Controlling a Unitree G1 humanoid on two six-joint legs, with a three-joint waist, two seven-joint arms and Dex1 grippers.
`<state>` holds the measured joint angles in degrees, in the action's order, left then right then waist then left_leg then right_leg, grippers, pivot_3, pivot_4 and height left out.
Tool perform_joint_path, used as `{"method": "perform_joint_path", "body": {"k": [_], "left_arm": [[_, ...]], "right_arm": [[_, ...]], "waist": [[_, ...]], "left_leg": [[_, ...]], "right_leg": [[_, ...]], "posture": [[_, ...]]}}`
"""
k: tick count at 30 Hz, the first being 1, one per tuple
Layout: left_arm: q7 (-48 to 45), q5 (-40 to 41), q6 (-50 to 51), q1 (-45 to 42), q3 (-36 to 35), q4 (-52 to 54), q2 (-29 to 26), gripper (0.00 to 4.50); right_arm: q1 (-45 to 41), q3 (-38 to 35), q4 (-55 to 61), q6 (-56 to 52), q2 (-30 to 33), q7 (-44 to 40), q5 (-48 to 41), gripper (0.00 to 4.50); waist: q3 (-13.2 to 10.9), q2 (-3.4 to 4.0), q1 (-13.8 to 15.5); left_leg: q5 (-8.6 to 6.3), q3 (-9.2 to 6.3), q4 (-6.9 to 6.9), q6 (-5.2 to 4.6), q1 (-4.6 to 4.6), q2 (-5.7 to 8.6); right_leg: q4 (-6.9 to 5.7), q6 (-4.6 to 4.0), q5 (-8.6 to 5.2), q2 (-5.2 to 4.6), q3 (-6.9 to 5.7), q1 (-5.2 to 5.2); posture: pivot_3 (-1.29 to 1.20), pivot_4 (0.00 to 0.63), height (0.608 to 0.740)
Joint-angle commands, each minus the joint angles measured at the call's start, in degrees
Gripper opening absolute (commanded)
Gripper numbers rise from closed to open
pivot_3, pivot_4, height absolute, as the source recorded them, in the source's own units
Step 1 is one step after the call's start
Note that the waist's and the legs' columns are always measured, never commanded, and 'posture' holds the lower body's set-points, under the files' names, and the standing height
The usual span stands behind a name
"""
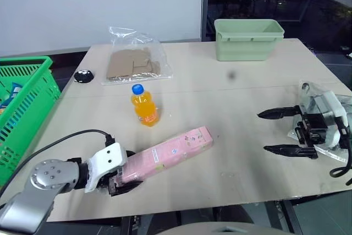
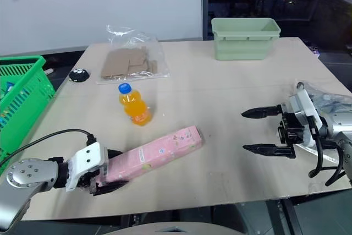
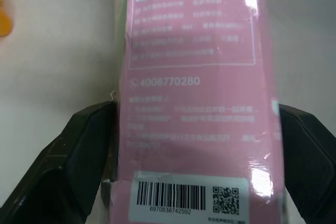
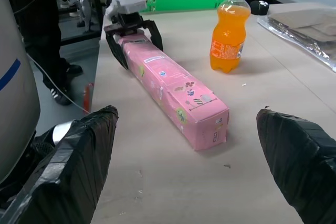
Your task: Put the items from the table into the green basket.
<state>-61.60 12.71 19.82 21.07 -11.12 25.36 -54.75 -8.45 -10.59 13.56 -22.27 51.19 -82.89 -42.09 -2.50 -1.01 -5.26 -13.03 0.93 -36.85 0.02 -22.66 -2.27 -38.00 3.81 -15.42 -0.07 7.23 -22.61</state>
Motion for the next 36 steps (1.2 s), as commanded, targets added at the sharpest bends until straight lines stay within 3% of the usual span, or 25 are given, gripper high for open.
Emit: {"method": "perform_joint_path", "body": {"k": [1, 7, 13, 16, 19, 24, 30, 36], "left_arm": [[-3.0, 4.9, 1.0, -0.3, -1.1, 0.4, 0.1, 3.63], [-2.6, 3.3, -0.1, 0.6, -1.1, -1.0, -0.3, 1.76], [-2.7, 11.5, 2.5, -2.6, -4.1, 0.1, 2.7, 1.76], [-0.8, 21.2, 6.3, -9.2, -6.4, 3.4, 6.3, 1.76], [2.6, 25.9, 9.3, -15.5, -6.6, 6.0, 7.9, 1.76], [17.4, 32.3, 14.2, -33.7, -6.5, 6.8, 13.8, 1.76], [33.3, 23.4, 13.5, -49.6, -9.2, -4.8, 15.3, 1.76], [40.2, 8.4, 6.3, -51.1, -13.3, -20.8, 6.6, 1.76]], "right_arm": [[-0.8, -1.7, 0.8, 0.6, -0.2, 0.1, -1.0, 4.50], [-1.1, -1.9, -0.3, 0.8, -0.1, 0.2, -0.7, 4.50], [-1.6, -2.7, -1.1, 0.6, -0.3, 0.3, -1.8, 4.50], [-2.8, -3.3, -2.2, 0.1, -0.7, 0.5, -2.7, 4.50], [-5.1, -4.3, -2.7, -1.4, -1.5, 1.6, -5.1, 4.50], [-11.8, -6.9, -2.3, -6.7, -3.3, 6.9, -12.2, 4.50], [-17.8, -6.0, -1.8, -8.7, -6.1, 10.3, -14.5, 4.50], [-22.6, -1.6, 0.2, -8.5, -9.3, 14.9, -10.6, 4.50]], "waist": [[0.0, 0.00, 0.1], [0.0, 0.01, 0.1], [0.0, 0.04, 0.0], [0.0, -0.06, 0.5], [0.0, -0.14, 0.9], [0.0, -0.12, 1.3], [0.1, -0.08, 1.2], [0.1, -0.09, 1.1]], "left_leg": [[0.00, 0.00, -0.01, 0.00, 0.00, 0.00], [0.00, 0.01, -0.01, 0.00, 0.00, 0.01], [0.00, 0.01, -0.01, 0.00, 0.02, 0.00], [0.00, -0.02, -0.11, 0.00, -0.05, 0.00], [0.00, -0.06, -0.24, 0.00, -0.13, 0.00], [0.00, -0.12, -0.31, -0.01, -0.09, 0.01], [0.00, -0.28, -0.35, -0.01, -0.08, 0.02], [-0.01, -0.40, -0.28, -0.03, -0.14, -0.02]], "right_leg": [[0.00, 0.00, 0.00, 0.00, 0.00, 0.00], [0.00, 0.00, 0.00, -0.02, 0.00, 0.01], [-0.01, 0.00, 0.00, -0.01, 0.00, 0.01], [-0.02, 0.01, 0.01, -0.01, -0.02, 0.01], [-0.05, 0.06, 0.03, -0.01, -0.06, 0.04], [-0.09, 0.32, 0.20, 0.09, -0.04, 0.11], [-0.07, 0.37, 0.24, 0.21, -0.07, 0.23], [-0.08, 0.23, 0.31, 0.33, -0.10, 0.13]], "posture": [[-0.03, 0.000, 0.740], [-0.02, 0.000, 0.740], [-0.02, 0.000, 0.740], [-0.01, 0.000, 0.740], [-0.01, 0.000, 0.740], [-0.01, 0.000, 0.740], [0.00, 0.000, 0.740], [0.01, 0.000, 0.740]]}}
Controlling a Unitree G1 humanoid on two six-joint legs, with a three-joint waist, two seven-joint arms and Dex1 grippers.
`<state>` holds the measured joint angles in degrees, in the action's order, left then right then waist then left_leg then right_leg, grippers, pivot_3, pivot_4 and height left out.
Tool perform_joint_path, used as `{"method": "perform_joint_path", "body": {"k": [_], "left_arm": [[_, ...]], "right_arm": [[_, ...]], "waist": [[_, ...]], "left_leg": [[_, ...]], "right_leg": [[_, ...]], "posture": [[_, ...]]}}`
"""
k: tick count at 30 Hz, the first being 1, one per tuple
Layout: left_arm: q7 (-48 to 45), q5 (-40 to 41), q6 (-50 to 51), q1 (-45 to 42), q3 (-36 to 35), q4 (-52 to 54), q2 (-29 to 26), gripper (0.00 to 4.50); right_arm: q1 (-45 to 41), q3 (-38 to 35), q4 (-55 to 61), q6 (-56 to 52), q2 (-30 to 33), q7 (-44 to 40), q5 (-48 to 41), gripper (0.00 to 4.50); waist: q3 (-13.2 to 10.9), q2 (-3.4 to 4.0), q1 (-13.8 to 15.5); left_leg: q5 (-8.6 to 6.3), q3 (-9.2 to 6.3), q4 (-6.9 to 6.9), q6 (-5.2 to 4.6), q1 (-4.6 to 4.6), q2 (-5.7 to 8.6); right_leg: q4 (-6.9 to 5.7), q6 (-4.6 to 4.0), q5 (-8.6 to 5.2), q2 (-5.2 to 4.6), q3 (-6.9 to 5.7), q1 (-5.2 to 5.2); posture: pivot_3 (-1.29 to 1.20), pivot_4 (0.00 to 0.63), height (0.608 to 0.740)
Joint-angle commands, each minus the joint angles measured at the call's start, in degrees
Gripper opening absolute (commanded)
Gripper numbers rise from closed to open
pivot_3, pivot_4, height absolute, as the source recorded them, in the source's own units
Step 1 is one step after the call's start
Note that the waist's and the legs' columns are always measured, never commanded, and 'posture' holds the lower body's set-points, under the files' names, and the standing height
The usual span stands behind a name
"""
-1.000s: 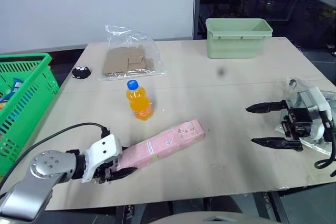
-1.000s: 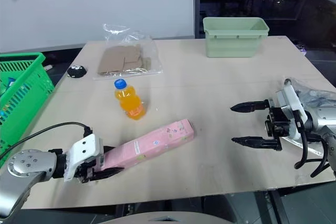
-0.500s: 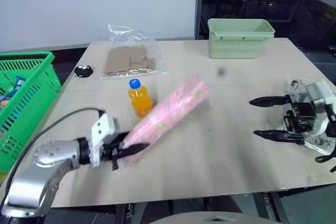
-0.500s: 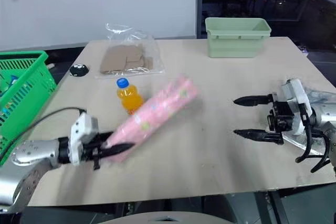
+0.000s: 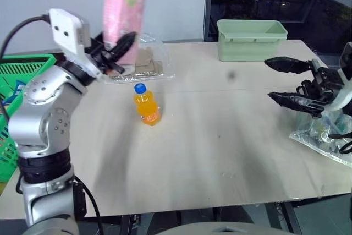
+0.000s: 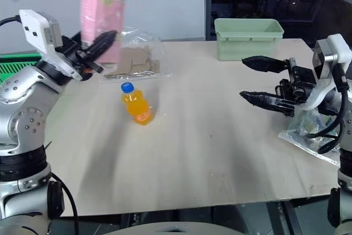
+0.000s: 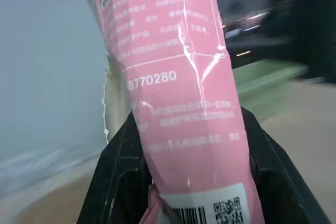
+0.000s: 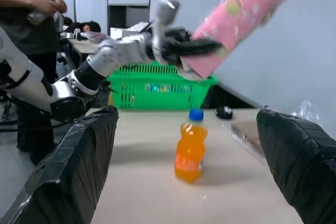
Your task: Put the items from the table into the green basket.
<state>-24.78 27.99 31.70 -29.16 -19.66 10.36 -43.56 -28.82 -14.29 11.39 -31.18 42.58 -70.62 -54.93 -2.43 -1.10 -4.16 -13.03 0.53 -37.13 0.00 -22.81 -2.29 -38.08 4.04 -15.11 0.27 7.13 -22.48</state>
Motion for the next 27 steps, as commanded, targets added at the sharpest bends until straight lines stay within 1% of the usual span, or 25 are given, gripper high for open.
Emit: {"method": "perform_joint_path", "body": {"k": [1, 3, 5, 7, 8, 11, 14, 18, 21, 25, 27], "left_arm": [[4.1, -8.4, -6.7, -0.7, -5.2, -7.8, -5.5, 1.76], [7.9, -13.6, -8.4, 0.2, -6.7, -14.0, -9.0, 1.76], [10.3, -17.1, -10.2, 0.9, -7.7, -18.6, -11.4, 1.76], [10.7, -20.0, -13.2, 2.5, -8.6, -23.7, -14.5, 1.76], [10.6, -22.1, -14.9, 4.0, -8.5, -26.6, -16.5, 1.76], [10.8, -26.0, -18.1, 7.7, -8.1, -33.3, -20.6, 1.76], [11.7, -27.4, -20.0, 9.4, -8.6, -38.9, -22.2, 1.76], [13.0, -27.3, -21.4, 9.1, -9.2, -43.8, -21.6, 1.76], [14.2, -28.3, -21.9, 9.9, -8.3, -46.2, -22.2, 2.60], [12.9, -28.5, -25.5, 8.6, -6.9, -47.2, -22.3, 4.46], [13.3, -27.4, -26.1, 6.7, -7.7, -47.4, -21.5, 4.46]], "right_arm": [[-2.6, 2.8, 2.4, 0.6, -0.8, 3.3, 3.4, 4.50], [-3.6, 4.4, 1.8, 0.4, -1.4, 4.8, 5.3, 4.50], [-4.2, 5.3, 1.3, 0.5, -1.7, 5.6, 6.5, 4.50], [-4.5, 5.8, 0.9, 0.3, -1.8, 5.9, 7.3, 4.50], [-4.6, 5.9, 0.7, 0.1, -1.9, 6.0, 7.5, 4.50], [-5.0, 5.8, 0.2, 0.1, -2.0, 6.4, 7.8, 4.50], [-5.1, 5.7, 0.1, -1.1, -1.8, 6.9, 7.5, 4.50], [-4.3, 6.0, 0.3, -0.5, -1.7, 7.0, 8.8, 4.50], [-3.6, 5.5, 1.0, -1.6, -1.6, 6.9, 8.1, 4.50], [-3.7, 4.8, 0.2, -1.9, -1.3, 6.5, 8.1, 4.50], [-3.9, 4.8, 0.1, -1.8, -1.4, 7.1, 8.7, 4.50]], "waist": [[0.0, 0.00, 0.0], [0.0, -0.07, 0.3], [0.0, -0.07, 0.6], [0.0, -0.09, 0.9], [0.0, -0.15, 1.2], [0.0, -0.21, 1.8], [0.1, -0.26, 2.4], [0.2, -0.49, 3.4], [0.2, -0.56, 3.6], [0.2, -0.56, 3.5], [0.2, -0.58, 3.5]], "left_leg": [[0.00, 0.00, 0.01, 0.00, -0.03, -0.01], [0.00, 0.00, 0.04, 0.00, -0.11, -0.02], [0.00, 0.01, 0.04, 0.01, -0.18, 0.00], [-0.01, 0.03, 0.04, 0.00, -0.20, 0.04], [-0.01, 0.03, 0.04, 0.00, -0.21, 0.04], [-0.01, 0.06, 0.07, 0.01, -0.20, 0.03], [-0.01, 0.07, 0.09, 0.01, -0.20, 0.03], [-0.01, 0.07, 0.07, 0.01, -0.20, 0.02], [-0.02, 0.08, 0.07, 0.02, -0.20, 0.02], [-0.02, 0.09, 0.08, 0.02, -0.21, 0.01], [-0.02, 0.09, 0.09, 0.02, -0.20, 0.01]], "right_leg": [[0.00, -0.01, 0.00, 0.01, 0.00, -0.04], [0.02, -0.08, 0.04, -0.01, -0.04, -0.10], [0.06, -0.10, 0.05, -0.08, -0.07, -0.14], [0.06, -0.11, 0.05, -0.16, -0.10, -0.14], [0.07, -0.11, 0.06, -0.18, -0.11, -0.14], [0.07, -0.14, 0.05, -0.23, -0.19, -0.18], [0.05, -0.15, 0.04, -0.32, -0.28, -0.20], [0.05, -0.21, 0.01, -0.33, -0.32, -0.21], [0.06, -0.21, 0.02, -0.37, -0.33, -0.22], [0.03, -0.19, 0.04, -0.37, -0.32, -0.23], [0.02, -0.20, 0.04, -0.36, -0.33, -0.23]], "posture": [[0.01, 0.000, 0.740], [0.04, 0.000, 0.740], [0.04, 0.000, 0.740], [0.05, 0.000, 0.740], [0.05, 0.000, 0.740], [0.06, 0.000, 0.740], [0.06, 0.000, 0.740], [0.05, 0.000, 0.740], [0.04, 0.000, 0.740], [0.04, 0.000, 0.740], [0.04, 0.000, 0.740]]}}
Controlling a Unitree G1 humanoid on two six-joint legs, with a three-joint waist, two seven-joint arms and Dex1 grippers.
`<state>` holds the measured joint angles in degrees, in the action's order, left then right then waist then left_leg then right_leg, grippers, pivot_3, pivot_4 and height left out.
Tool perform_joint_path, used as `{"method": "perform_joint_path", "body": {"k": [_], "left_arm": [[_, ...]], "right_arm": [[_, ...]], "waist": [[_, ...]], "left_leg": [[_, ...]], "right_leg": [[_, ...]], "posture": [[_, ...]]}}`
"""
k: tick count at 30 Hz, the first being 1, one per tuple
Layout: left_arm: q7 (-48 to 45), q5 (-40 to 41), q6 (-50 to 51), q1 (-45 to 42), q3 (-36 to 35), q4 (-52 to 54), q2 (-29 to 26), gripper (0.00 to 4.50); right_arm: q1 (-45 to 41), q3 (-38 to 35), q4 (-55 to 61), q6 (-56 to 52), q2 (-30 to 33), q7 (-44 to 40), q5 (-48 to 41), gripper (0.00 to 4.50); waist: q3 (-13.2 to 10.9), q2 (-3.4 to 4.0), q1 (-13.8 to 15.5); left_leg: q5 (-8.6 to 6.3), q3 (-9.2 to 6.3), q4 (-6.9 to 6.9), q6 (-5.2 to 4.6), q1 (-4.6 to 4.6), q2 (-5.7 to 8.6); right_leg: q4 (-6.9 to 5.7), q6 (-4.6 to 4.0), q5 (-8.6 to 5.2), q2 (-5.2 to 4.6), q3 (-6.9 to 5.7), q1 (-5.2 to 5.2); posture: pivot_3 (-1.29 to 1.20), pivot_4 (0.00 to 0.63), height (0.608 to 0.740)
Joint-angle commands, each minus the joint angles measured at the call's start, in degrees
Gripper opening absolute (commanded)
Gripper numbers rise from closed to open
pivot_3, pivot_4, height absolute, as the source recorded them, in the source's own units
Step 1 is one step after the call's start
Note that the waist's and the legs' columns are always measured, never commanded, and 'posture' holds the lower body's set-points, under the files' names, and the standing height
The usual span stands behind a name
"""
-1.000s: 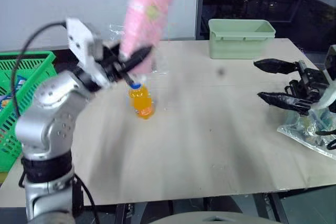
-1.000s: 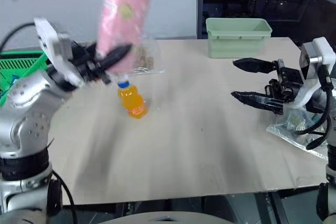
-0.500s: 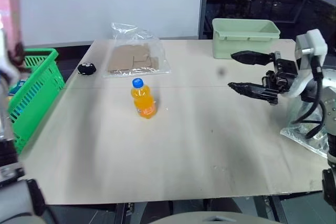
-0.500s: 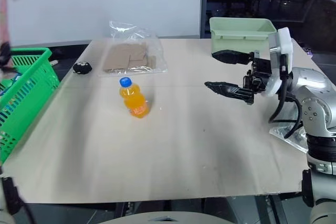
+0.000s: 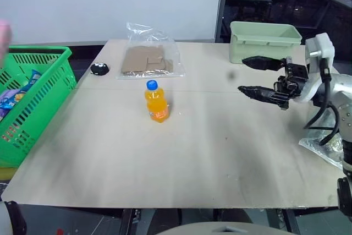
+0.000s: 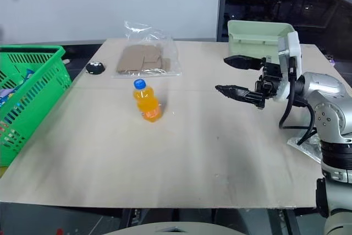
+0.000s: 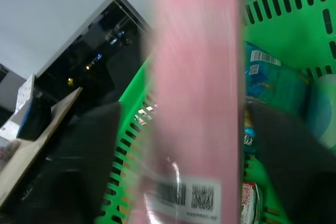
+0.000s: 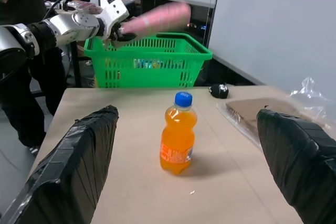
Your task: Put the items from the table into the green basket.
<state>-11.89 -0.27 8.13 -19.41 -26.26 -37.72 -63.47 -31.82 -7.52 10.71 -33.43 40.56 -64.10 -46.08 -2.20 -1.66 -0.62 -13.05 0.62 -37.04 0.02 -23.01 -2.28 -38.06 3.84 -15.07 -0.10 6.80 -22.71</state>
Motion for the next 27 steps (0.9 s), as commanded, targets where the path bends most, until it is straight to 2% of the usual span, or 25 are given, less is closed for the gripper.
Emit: {"method": "perform_joint_path", "body": {"k": [1, 4, 7, 9, 11, 14, 18, 21, 27], "left_arm": [[0.2, 1.2, -3.2, -3.7, -1.1, 0.8, -1.3, 4.46], [-4.5, 6.3, -6.3, -6.4, -2.4, 3.7, 1.8, 4.46], [-17.4, 20.9, -1.4, -6.4, -5.2, 14.6, 8.5, 4.46], [-28.0, 31.5, 6.5, 0.7, -4.1, 27.6, 11.9, 4.46], [-33.6, 36.2, 12.1, 8.5, -1.3, 37.5, 13.3, 4.46], [-32.3, 37.2, 16.3, 12.4, 1.0, 43.4, 15.6, 4.46], [-30.9, 33.5, 16.5, 15.0, 8.5, 48.2, 20.2, 4.46], [-28.1, 30.6, 15.6, 13.9, 12.1, 48.7, 23.8, 4.46], [-25.6, 25.8, 15.9, 11.0, 18.1, 47.8, 27.6, 4.46]], "right_arm": [[-1.1, -1.9, 0.8, 0.3, 0.5, 1.0, -0.1, 4.50], [-1.1, -2.0, 1.1, 0.2, 0.3, 1.2, -0.5, 4.50], [-0.5, -2.1, 1.3, 0.4, 0.5, 0.9, -0.4, 4.50], [-0.3, -2.2, 1.1, 0.6, 0.6, 0.6, -0.2, 4.50], [-0.1, -2.3, 1.0, -0.1, 0.9, 0.2, -0.7, 4.50], [0.1, -2.5, 1.1, -0.4, 1.2, -0.1, -1.0, 4.50], [2.4, -3.0, 2.2, -0.9, 3.5, -2.0, -1.4, 4.50], [3.1, -3.5, 2.8, -1.8, 4.3, -2.2, -2.3, 4.50], [4.2, -3.7, 4.0, -1.9, 4.7, -1.7, -2.1, 4.50]], "waist": [[0.0, -0.01, 0.0], [0.0, 0.01, -0.1], [0.0, -0.01, 0.2], [0.0, -0.02, 0.0], [0.1, 0.03, -0.7], [0.0, 0.06, -1.6], [0.1, 0.14, -1.8], [0.0, 0.20, -1.8], [0.1, 0.15, -1.9]], "left_leg": [[0.00, 0.00, 0.00, 0.00, 0.00, 0.00], [0.00, 0.05, 0.00, 0.00, 0.00, 0.01], [0.00, 0.06, -0.01, 0.00, 0.00, 0.01], [0.00, 0.08, -0.06, 0.00, -0.06, 0.00], [-0.03, 0.18, -0.04, -0.05, -0.08, -0.01], [-0.14, 0.33, -0.05, -0.22, -0.01, 0.01], [-0.13, 0.23, -0.06, -0.23, 0.10, -0.07], [-0.13, 0.30, -0.15, -0.23, 0.13, -0.04], [-0.13, 0.30, -0.25, -0.23, 0.11, -0.02]], "right_leg": [[0.00, 0.01, 0.01, 0.00, -0.01, 0.00], [0.00, 0.03, 0.02, 0.00, 0.03, 0.01], [0.00, 0.03, 0.02, -0.01, 0.03, 0.01], [-0.03, 0.02, 0.03, -0.02, 0.01, 0.01], [0.05, 0.03, 0.04, -0.04, 0.14, -0.01], [-0.02, 0.04, 0.03, -0.10, 0.27, -0.02], [-0.04, 0.04, 0.02, 0.09, 0.22, 0.04], [-0.02, 0.05, 0.02, 0.06, 0.29, 0.11], [-0.01, 0.06, 0.02, 0.07, 0.32, 0.13]], "posture": [[0.04, 0.000, 0.740], [0.04, 0.000, 0.740], [0.04, 0.000, 0.740], [0.04, 0.000, 0.740], [0.04, 0.000, 0.740], [0.03, 0.000, 0.740], [0.00, 0.000, 0.740], [-0.02, 0.000, 0.740], [-0.04, 0.000, 0.740]]}}
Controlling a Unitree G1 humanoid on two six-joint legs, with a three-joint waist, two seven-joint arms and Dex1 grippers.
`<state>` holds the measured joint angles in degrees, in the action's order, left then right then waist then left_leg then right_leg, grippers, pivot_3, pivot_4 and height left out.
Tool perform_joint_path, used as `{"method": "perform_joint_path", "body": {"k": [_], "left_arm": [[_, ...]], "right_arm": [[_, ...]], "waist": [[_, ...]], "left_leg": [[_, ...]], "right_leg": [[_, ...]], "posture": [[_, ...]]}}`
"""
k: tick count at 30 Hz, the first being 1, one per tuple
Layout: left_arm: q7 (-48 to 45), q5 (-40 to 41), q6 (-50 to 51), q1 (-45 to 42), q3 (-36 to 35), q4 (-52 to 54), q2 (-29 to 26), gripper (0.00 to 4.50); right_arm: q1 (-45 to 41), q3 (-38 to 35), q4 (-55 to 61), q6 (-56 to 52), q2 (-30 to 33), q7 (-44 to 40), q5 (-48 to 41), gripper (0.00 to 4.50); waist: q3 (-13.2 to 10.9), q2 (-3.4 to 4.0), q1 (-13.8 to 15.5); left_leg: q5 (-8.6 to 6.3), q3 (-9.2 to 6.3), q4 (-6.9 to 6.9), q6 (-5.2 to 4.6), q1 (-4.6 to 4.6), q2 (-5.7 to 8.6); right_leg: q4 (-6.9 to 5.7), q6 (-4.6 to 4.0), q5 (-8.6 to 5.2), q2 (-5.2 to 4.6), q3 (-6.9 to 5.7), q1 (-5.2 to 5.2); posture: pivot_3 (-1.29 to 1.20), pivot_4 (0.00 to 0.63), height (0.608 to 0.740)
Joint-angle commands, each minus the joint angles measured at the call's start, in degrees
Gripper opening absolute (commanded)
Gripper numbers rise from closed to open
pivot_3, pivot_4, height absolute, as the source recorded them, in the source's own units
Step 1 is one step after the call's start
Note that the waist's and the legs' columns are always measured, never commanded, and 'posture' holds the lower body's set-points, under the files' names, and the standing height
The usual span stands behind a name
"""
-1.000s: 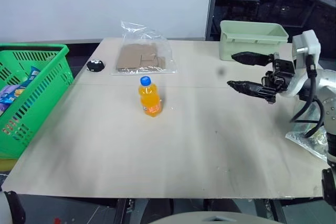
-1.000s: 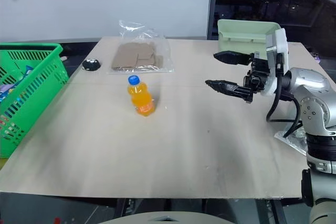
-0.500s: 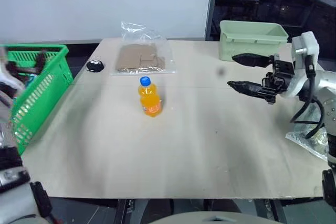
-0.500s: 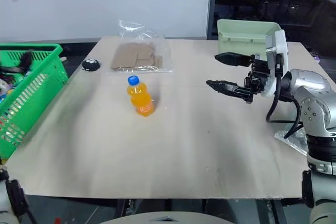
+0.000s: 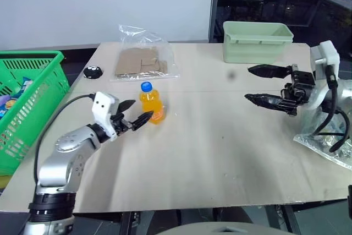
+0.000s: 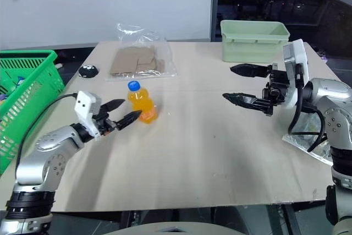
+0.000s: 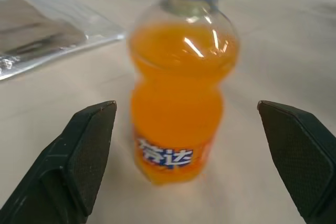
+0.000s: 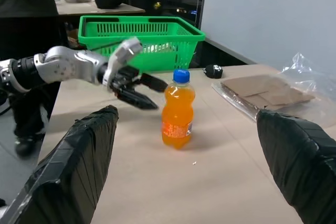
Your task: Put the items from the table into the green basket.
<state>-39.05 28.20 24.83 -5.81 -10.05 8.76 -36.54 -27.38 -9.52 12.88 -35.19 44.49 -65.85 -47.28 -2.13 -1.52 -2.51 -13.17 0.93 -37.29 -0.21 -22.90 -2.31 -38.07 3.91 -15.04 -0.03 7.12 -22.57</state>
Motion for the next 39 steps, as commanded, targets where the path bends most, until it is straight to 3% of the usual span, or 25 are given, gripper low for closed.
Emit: {"method": "perform_joint_path", "body": {"k": [1, 6, 16, 19, 21, 22, 28, 32, 39], "left_arm": [[2.5, -3.9, -1.6, -3.4, 2.6, 0.5, 1.4, 4.46], [8.8, -7.2, -5.0, -8.0, 1.7, -2.2, 7.2, 4.46], [8.5, -8.2, -3.2, -6.7, 4.2, -1.8, 9.9, 4.46], [8.5, -8.0, -2.6, -6.8, 3.9, -1.8, 10.6, 3.68], [8.6, -7.9, -2.5, -6.9, 3.7, -1.8, 11.0, 2.73], [8.7, -8.0, -2.6, -7.0, 3.8, -1.9, 11.1, 2.47], [10.6, -9.8, -7.0, -8.7, 2.0, -2.9, 11.5, 2.44], [14.0, -12.7, -14.5, -14.2, -1.5, -2.5, 9.9, 2.44], [21.2, -19.9, -14.2, -21.1, -10.1, -10.8, -2.6, 2.44]], "right_arm": [[-0.2, -1.7, 1.7, -0.3, 0.9, 0.1, -0.9, 4.50], [1.2, -0.3, 0.9, -0.9, 3.8, -0.2, 2.3, 4.50], [1.6, 1.4, 0.1, -0.4, 4.7, -0.1, 6.2, 4.50], [1.4, 1.5, -0.1, -0.4, 4.5, -0.1, 6.3, 4.50], [1.1, 1.4, 0.0, -0.8, 4.2, -0.1, 5.6, 4.50], [0.9, 1.1, 0.0, -1.3, 3.9, 0.1, 5.0, 4.50], [-0.5, -0.5, 0.2, -1.0, 2.0, -0.9, 1.9, 4.50], [-3.0, -4.1, 0.1, -2.6, -1.0, -2.5, -6.4, 4.50], [-6.4, -5.1, -1.1, -5.1, -3.7, -1.1, -12.2, 4.50]], "waist": [[0.0, 0.02, 0.0], [0.0, 0.01, 0.0], [0.0, 0.02, -0.9], [0.0, 0.02, -0.9], [0.0, 0.03, -0.9], [0.0, 0.03, -0.9], [0.0, 0.03, -0.9], [-0.1, -0.07, -0.8], [-0.1, -0.07, -1.7]], "left_leg": [[0.00, 0.00, 0.00, 0.00, 0.00, 0.00], [0.00, -0.02, 0.00, 0.00, -0.04, 0.02], [-0.01, -0.01, 0.01, -0.01, -0.03, 0.03], [-0.01, -0.01, 0.00, -0.01, -0.03, 0.04], [-0.01, -0.01, 0.00, -0.01, -0.01, 0.04], [-0.01, -0.02, 0.00, -0.01, -0.01, 0.04], [-0.01, -0.03, 0.00, -0.01, -0.02, 0.06], [0.00, -0.10, -0.01, -0.01, -0.05, 0.05], [-0.01, -0.14, 0.10, -0.02, -0.04, 0.04]], "right_leg": [[0.00, 0.00, 0.00, 0.01, 0.00, 0.00], [0.04, 0.01, 0.01, 0.01, 0.01, 0.01], [0.05, 0.01, 0.01, 0.02, 0.06, 0.01], [0.05, 0.01, 0.01, 0.01, 0.06, 0.03], [0.05, 0.02, 0.01, 0.01, 0.06, 0.05], [0.05, 0.02, 0.01, 0.02, 0.06, 0.05], [0.06, 0.01, 0.01, 0.01, 0.06, 0.06], [0.04, 0.02, 0.02, 0.07, 0.04, 0.04], [0.07, 0.01, 0.01, 0.08, 0.01, 0.04]], "posture": [[-0.04, 0.000, 0.740], [-0.04, 0.000, 0.740], [-0.04, 0.000, 0.740], [-0.04, 0.000, 0.740], [-0.03, 0.000, 0.740], [-0.03, 0.000, 0.740], [-0.03, 0.000, 0.740], [-0.02, 0.000, 0.740], [0.01, 0.000, 0.740]]}}
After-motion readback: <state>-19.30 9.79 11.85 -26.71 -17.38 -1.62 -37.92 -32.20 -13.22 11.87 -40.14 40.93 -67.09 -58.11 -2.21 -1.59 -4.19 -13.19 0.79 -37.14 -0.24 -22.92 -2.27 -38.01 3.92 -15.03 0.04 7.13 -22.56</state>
